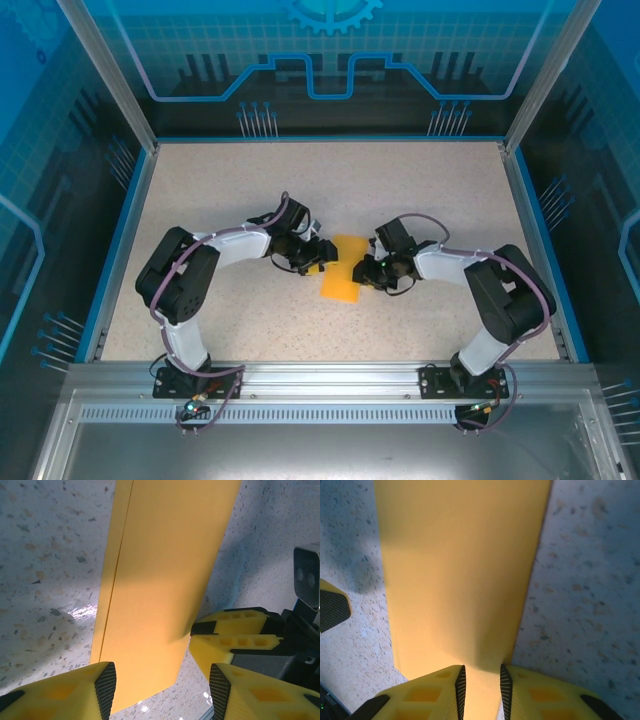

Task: Fold a paper plane with a square sheet of paper (pick it up from the middle)
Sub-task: Fold the triangle a second time at the center of the table.

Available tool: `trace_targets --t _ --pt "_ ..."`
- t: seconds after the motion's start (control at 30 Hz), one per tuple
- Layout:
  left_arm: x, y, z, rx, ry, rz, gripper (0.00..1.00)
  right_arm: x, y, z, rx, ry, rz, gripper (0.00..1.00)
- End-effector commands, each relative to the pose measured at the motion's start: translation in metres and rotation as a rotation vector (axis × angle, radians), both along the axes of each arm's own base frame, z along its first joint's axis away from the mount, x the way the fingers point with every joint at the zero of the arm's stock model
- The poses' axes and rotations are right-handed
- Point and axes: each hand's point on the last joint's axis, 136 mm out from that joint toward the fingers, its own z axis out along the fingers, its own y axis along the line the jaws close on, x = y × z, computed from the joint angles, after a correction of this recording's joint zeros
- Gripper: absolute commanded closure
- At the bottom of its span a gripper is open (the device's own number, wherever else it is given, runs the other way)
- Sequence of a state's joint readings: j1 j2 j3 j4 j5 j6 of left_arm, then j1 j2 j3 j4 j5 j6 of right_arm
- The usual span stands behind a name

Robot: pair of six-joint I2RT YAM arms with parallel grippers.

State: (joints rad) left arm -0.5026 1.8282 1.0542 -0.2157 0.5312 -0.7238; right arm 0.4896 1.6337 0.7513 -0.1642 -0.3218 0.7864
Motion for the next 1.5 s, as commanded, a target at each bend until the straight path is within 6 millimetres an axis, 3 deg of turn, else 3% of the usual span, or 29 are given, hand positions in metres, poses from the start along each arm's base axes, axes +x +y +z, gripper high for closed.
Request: trace_targets --t 0.0,0.2,0.4,0.57,0.93,1.47 --pt "0.002 -0.001 0.001 0.027 -0.010 -0.014 0.44 -0.003 -0.004 0.012 0.009 -0.005 -0.011 0.70" --pt "0.002 0.000 0.000 0.034 -0.011 -0.009 0.44 0.009 0.012 0.035 0.087 -0.053 0.007 0.69" --pt "0.002 0.000 0.001 0.034 -0.014 -0.011 0.44 0.009 0.013 0.012 0.072 -0.003 0.000 0.68" --pt "0.002 0.001 0.002 0.034 -0.012 -0.010 0.44 -0.001 0.001 -0.009 0.019 0.040 -0.020 0.69" --pt "-0.002 -0.002 0.003 0.032 -0.002 -0.023 0.43 -0.009 -0.014 -0.011 0.067 0.044 -0.057 0.70" --pt "-0.033 -0.006 0.000 0.008 0.056 -0.075 0.45 -0.011 -0.015 -0.017 0.054 0.054 -0.056 0.70"
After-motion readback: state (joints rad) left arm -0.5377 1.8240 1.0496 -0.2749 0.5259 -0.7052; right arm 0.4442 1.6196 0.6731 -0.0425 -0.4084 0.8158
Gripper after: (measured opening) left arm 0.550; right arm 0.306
